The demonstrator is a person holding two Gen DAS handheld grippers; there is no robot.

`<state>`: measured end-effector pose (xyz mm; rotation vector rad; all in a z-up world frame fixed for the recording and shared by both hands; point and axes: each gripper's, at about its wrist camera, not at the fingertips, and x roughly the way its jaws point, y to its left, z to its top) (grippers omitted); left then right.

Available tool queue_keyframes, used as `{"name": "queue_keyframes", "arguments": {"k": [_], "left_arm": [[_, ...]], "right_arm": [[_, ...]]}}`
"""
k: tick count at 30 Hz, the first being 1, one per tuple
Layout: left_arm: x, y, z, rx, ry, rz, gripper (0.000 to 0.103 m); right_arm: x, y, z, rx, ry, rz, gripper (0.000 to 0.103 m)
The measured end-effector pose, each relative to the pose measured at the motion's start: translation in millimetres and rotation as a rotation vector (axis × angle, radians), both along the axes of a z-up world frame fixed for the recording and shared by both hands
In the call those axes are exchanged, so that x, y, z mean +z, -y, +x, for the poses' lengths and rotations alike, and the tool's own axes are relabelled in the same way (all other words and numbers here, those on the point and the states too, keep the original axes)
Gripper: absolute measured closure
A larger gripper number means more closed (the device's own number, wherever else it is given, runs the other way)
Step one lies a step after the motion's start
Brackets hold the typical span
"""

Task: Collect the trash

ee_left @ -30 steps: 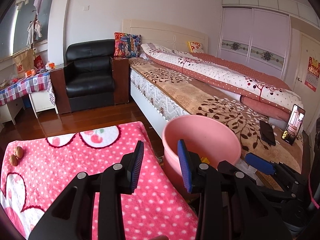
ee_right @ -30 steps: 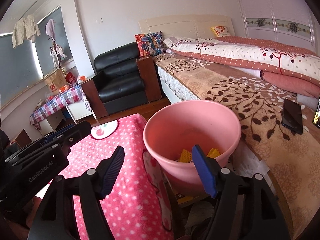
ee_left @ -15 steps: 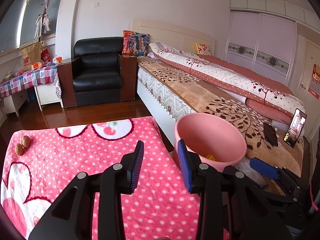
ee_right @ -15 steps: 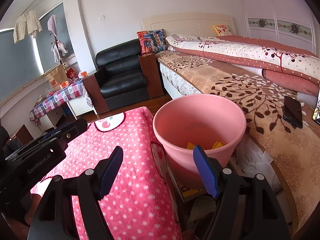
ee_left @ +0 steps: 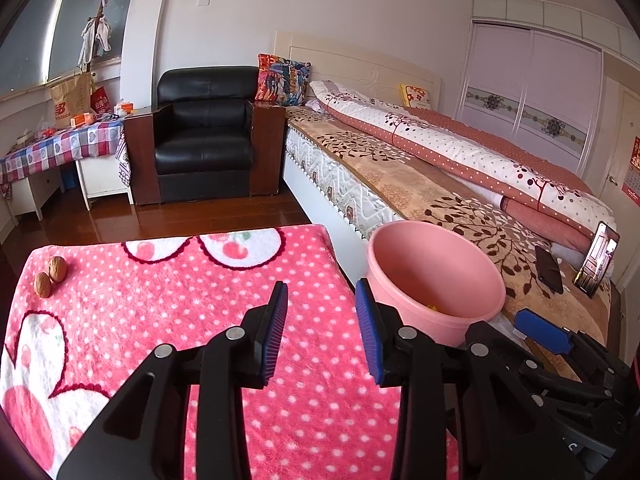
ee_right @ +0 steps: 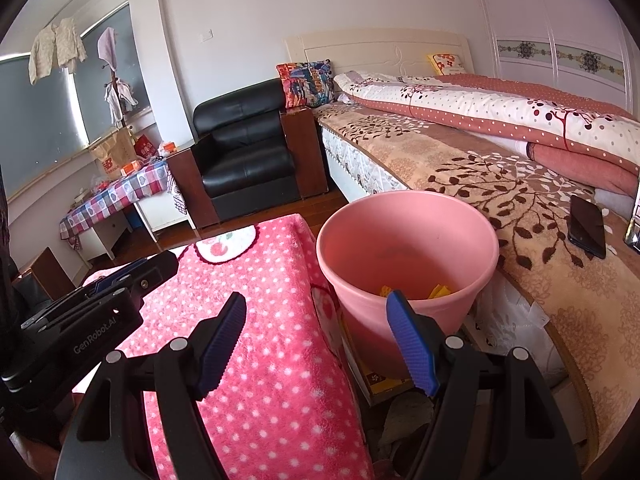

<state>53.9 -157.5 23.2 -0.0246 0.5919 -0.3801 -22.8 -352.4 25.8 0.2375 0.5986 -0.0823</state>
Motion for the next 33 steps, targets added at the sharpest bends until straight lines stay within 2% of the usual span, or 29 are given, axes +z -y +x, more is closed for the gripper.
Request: {"name": "queue_keyframes", "arguments": {"k": [33], "left_arm": [[-2.4, -3.5, -2.5, -0.022, -0.01, -0.002, 0.068]], "right_arm": [[-6.4, -6.0, 1.0, 0.004, -0.016, 0.01, 0.031]]}}
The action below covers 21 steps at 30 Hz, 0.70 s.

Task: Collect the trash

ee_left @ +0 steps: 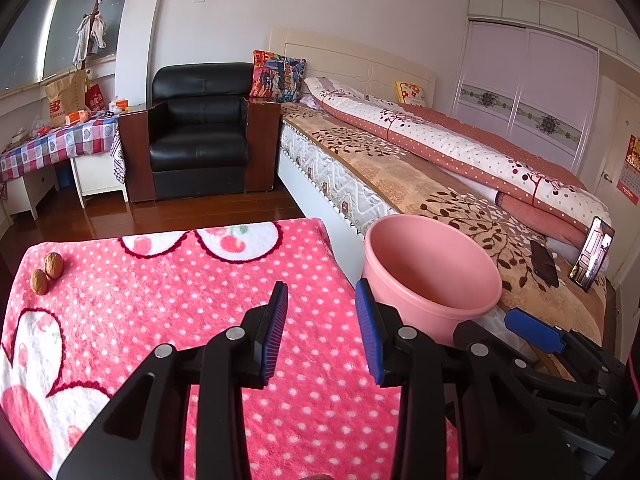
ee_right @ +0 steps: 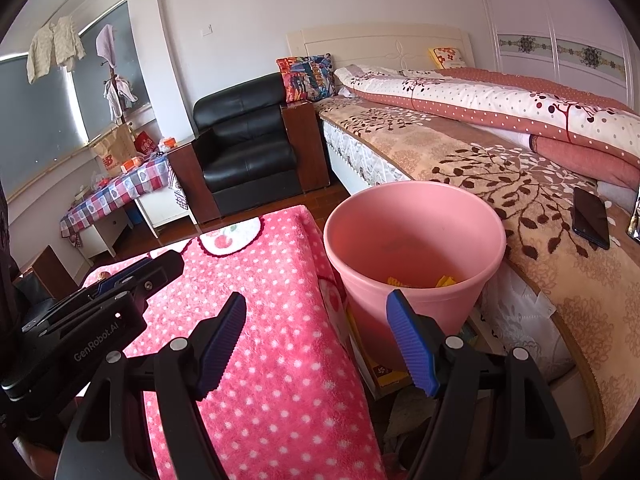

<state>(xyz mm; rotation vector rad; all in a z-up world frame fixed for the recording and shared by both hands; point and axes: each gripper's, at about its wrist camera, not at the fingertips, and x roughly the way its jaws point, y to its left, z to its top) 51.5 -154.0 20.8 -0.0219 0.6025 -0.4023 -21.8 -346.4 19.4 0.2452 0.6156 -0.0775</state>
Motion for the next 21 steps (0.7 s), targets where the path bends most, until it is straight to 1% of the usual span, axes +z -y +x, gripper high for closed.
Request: {"name": "queue_keyframes", "arguments": {"k": [21], "left_arm": [[-2.4, 0.9, -0.3, -0.003, 0.006, 0.006, 0.068]], "right_arm": [[-1.4, 0.8, -1.3, 0.0, 0.002, 0.005, 0.031]]}}
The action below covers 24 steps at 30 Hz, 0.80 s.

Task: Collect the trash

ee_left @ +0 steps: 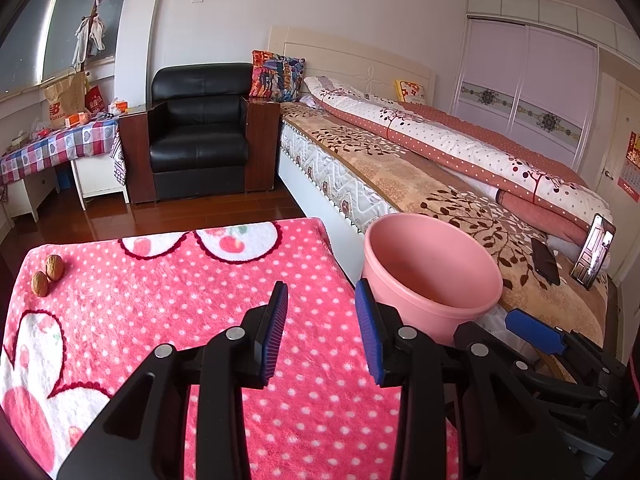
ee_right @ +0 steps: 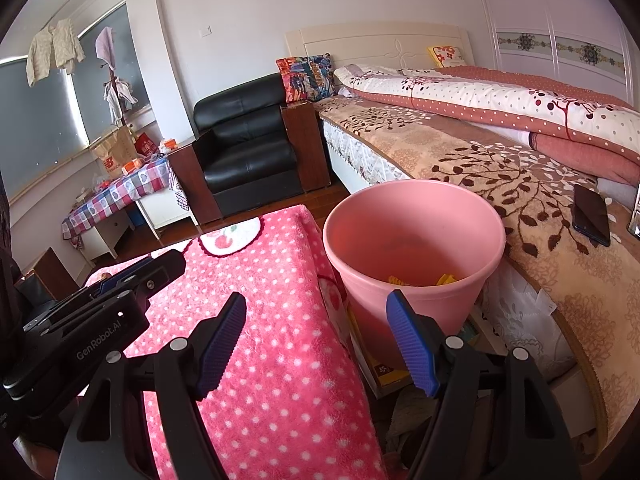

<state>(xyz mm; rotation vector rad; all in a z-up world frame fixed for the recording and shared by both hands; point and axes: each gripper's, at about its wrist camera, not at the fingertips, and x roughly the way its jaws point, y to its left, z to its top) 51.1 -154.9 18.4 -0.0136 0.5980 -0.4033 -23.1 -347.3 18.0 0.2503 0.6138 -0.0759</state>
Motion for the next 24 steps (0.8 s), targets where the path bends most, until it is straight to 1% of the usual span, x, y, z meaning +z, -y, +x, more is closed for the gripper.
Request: {"name": "queue_keyframes", "arguments": {"k": [24], "left_arm": [[-1.6, 4.7, -2.4, -0.01, -0.007, 0.012, 0.068]], "right_arm": [[-0.4, 2.0, -2.5, -0.008, 0.005, 0.012, 0.031]]}}
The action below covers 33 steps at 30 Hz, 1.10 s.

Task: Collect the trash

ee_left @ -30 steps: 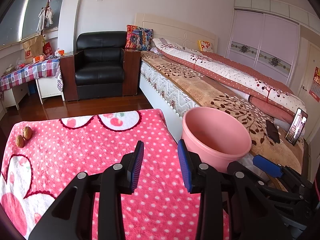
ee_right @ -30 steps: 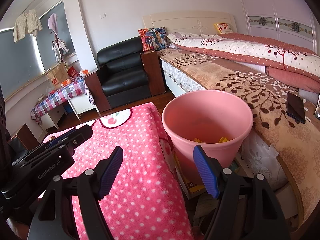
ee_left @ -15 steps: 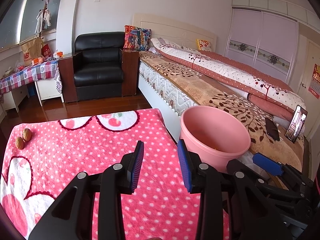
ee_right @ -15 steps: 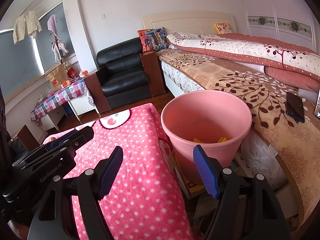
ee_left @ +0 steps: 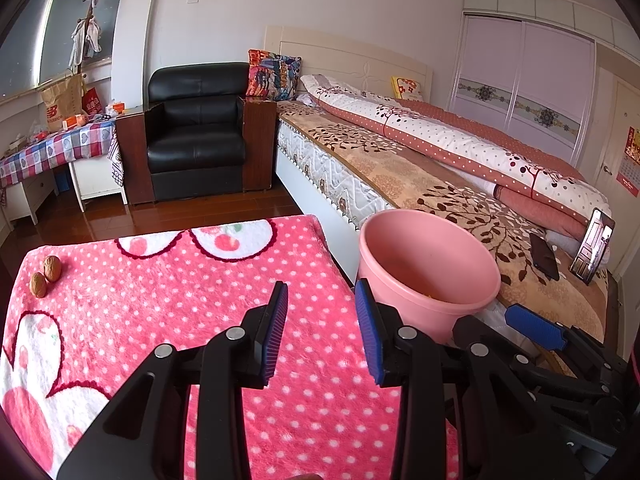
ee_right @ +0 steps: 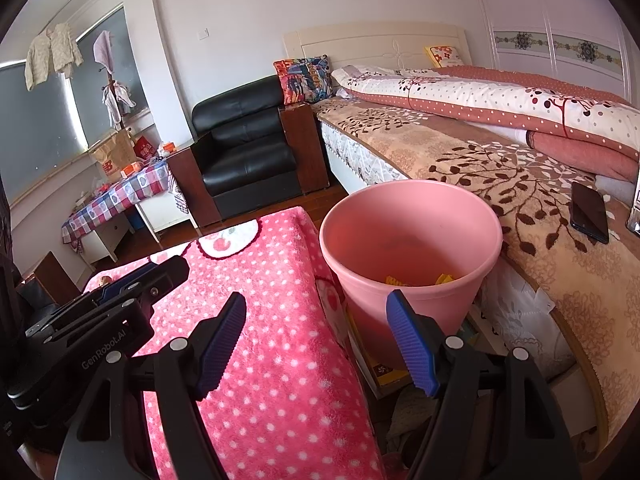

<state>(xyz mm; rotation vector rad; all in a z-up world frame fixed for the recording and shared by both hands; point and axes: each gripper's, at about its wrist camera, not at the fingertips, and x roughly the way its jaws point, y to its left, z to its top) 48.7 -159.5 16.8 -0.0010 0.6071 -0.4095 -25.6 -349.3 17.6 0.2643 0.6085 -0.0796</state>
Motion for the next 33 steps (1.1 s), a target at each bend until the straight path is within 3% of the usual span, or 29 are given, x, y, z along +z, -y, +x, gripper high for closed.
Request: {"name": "queue_keyframes", "arguments": {"k": [33], "left_arm": [[2, -5, 3, 0.012, 0.0, 0.001, 0.068]], "right_arm": [[16, -1, -3, -0.014, 0.042, -0.034, 0.031]]}}
